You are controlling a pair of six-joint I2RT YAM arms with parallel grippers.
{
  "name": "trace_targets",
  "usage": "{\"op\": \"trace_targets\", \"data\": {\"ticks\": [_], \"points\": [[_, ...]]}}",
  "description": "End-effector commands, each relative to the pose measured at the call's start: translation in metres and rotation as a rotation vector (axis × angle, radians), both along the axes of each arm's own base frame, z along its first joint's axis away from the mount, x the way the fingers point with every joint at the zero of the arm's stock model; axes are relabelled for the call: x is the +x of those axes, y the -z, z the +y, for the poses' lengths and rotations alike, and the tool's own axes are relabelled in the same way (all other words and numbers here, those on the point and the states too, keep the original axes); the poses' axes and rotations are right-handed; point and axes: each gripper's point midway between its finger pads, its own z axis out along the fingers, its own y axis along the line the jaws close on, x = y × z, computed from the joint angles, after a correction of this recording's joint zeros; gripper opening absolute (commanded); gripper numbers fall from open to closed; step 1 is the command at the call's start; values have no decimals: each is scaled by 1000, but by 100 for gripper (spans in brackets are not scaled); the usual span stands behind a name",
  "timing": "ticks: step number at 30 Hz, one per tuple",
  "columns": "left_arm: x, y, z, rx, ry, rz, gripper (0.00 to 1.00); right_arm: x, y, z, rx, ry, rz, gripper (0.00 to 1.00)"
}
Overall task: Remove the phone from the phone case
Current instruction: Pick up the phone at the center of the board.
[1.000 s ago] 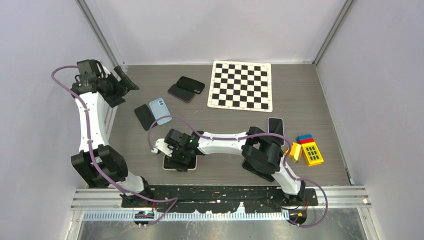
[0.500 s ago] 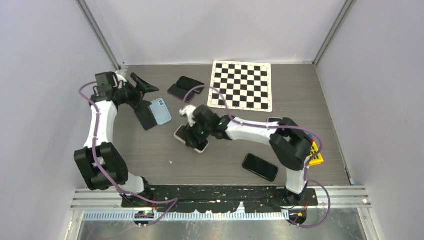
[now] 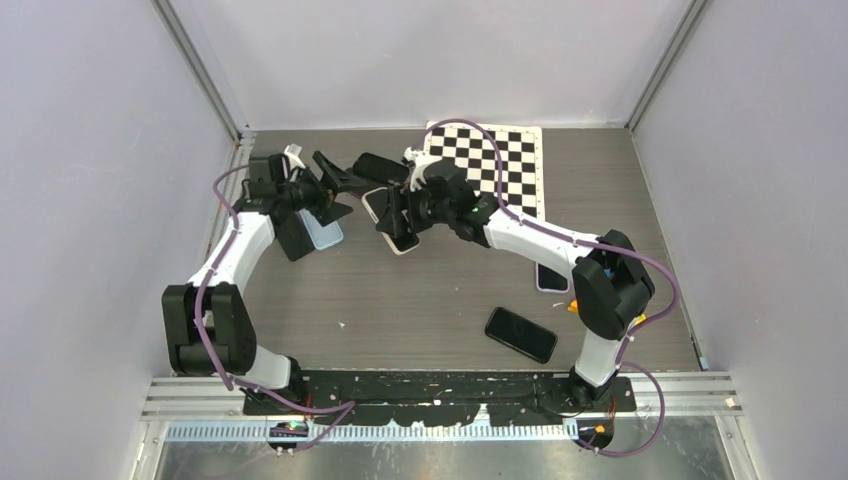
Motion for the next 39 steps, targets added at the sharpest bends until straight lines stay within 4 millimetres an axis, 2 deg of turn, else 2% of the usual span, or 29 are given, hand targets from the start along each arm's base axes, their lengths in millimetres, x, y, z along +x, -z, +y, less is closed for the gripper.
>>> {"op": "trace_targets", "data": {"ticks": [1, 5, 13, 20, 22, 27, 31, 33, 34, 36, 37, 38, 39], "points": [[17, -26, -8, 0, -52, -147, 84, 3, -81, 28, 212, -56, -66, 41], [20, -22, -18, -11, -33, -136, 80, 5, -85, 36, 236, -70, -47, 40], [15, -12, -39, -10, 4, -104, 60, 16, -91, 46, 254, -57, -50, 39], [0, 6, -56, 61, 25, -29, 63, 20, -82, 43, 199, -30, -41, 38], [-2, 11, -58, 75, 29, -10, 59, 19, -82, 42, 201, -29, -46, 38], [0, 12, -60, 86, 24, -10, 40, 15, -81, 42, 205, -32, -42, 38], [2, 10, -61, 91, 25, -20, 20, 13, -80, 42, 203, -39, -39, 39], [3, 9, -61, 94, 30, -24, 7, 12, -81, 42, 202, -47, -37, 43], [3, 10, -60, 99, 32, -25, 1, 11, -80, 42, 201, -52, -36, 48], [3, 9, -60, 114, 40, -30, 0, 7, -78, 40, 196, -63, -37, 67], [2, 8, -59, 121, 44, -38, 0, 6, -82, 38, 200, -69, -51, 84], [3, 7, -59, 130, 49, -44, 0, 3, -76, 36, 187, -76, -54, 90], [3, 5, -58, 138, 52, -56, 0, -1, -81, 34, 196, -89, -67, 96]]}}
